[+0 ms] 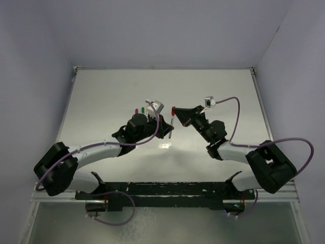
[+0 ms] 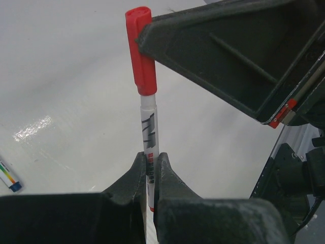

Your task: Insert the pens into the pen caps

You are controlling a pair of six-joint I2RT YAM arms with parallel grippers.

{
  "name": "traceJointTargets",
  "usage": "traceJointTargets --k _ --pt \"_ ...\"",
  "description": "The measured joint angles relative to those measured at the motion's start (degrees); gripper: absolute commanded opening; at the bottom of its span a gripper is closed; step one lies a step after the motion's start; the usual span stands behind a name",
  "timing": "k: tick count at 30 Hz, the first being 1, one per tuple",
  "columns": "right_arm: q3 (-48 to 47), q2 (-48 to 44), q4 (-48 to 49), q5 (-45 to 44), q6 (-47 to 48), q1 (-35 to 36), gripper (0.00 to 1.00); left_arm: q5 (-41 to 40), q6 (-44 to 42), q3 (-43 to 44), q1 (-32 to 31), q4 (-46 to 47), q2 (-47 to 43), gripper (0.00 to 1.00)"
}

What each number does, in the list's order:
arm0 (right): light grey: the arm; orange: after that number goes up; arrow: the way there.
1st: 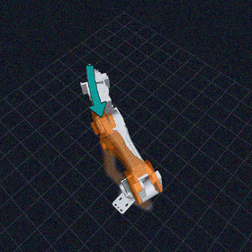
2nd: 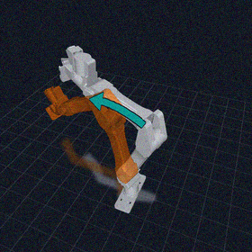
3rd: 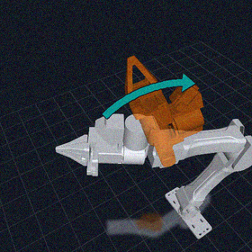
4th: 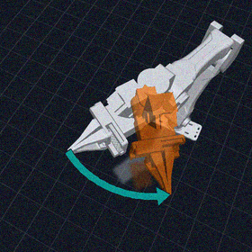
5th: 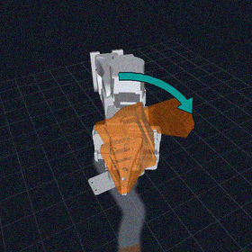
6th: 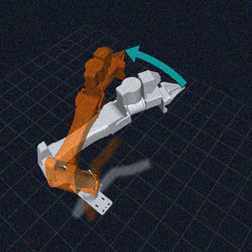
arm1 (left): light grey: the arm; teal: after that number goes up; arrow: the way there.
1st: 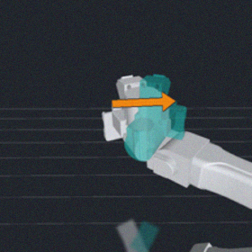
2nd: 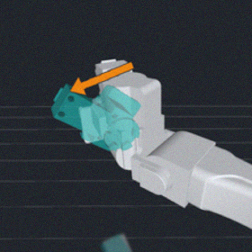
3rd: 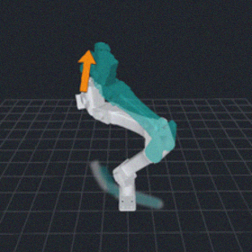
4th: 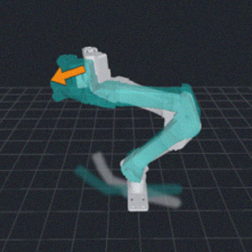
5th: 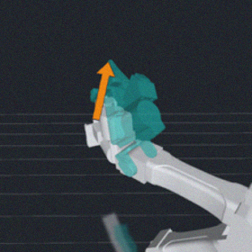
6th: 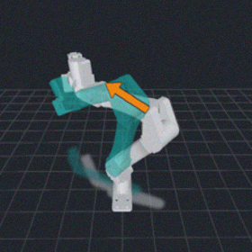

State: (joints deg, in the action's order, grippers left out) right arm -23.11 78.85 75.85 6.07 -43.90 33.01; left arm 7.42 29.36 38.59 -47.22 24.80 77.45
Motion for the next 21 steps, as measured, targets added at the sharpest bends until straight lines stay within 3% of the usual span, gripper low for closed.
traceJointTargets --k 15,21 --pt "-0.44 2.58 3.76 3.06 -0.79 0.35 0.0 -4.22 -0.15 0.2 0.22 0.02 -1.73 0.0" --pt "-3.76 2.45 -2.45 2.25 0.74 1.18 0.0 -6.45 -2.21 1.38 0.76 -2.23 -1.95 0.0"
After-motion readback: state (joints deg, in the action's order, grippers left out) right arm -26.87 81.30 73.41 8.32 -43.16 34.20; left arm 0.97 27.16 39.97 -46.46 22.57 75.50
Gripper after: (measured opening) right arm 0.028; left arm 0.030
